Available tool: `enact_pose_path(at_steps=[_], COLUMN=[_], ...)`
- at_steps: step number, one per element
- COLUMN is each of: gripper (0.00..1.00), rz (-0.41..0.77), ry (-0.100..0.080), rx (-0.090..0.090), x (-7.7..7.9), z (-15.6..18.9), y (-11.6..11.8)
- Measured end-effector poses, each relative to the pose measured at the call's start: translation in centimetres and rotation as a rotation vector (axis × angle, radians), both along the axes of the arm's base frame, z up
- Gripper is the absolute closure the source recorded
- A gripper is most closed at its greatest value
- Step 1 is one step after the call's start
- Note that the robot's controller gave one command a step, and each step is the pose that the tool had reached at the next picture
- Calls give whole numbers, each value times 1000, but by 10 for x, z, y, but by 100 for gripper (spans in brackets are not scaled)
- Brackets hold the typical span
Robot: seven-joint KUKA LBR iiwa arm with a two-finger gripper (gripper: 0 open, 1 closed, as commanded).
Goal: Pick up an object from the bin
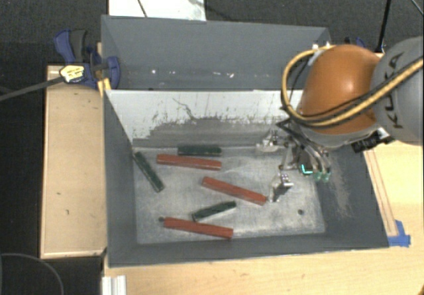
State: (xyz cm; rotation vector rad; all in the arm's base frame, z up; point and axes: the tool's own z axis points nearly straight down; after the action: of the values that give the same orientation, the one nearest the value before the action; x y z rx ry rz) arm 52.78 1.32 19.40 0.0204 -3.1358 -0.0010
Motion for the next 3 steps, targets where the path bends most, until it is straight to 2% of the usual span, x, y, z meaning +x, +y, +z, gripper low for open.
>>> enact_pose_path(at_steps=[1, 2, 3], gripper=[0, 0, 100], rz=[0, 40, -36], ry=[-9, -16, -24], rx=[0, 0, 2], x=[2, 0, 37], z=[4, -41, -118], y=[0, -1, 29])
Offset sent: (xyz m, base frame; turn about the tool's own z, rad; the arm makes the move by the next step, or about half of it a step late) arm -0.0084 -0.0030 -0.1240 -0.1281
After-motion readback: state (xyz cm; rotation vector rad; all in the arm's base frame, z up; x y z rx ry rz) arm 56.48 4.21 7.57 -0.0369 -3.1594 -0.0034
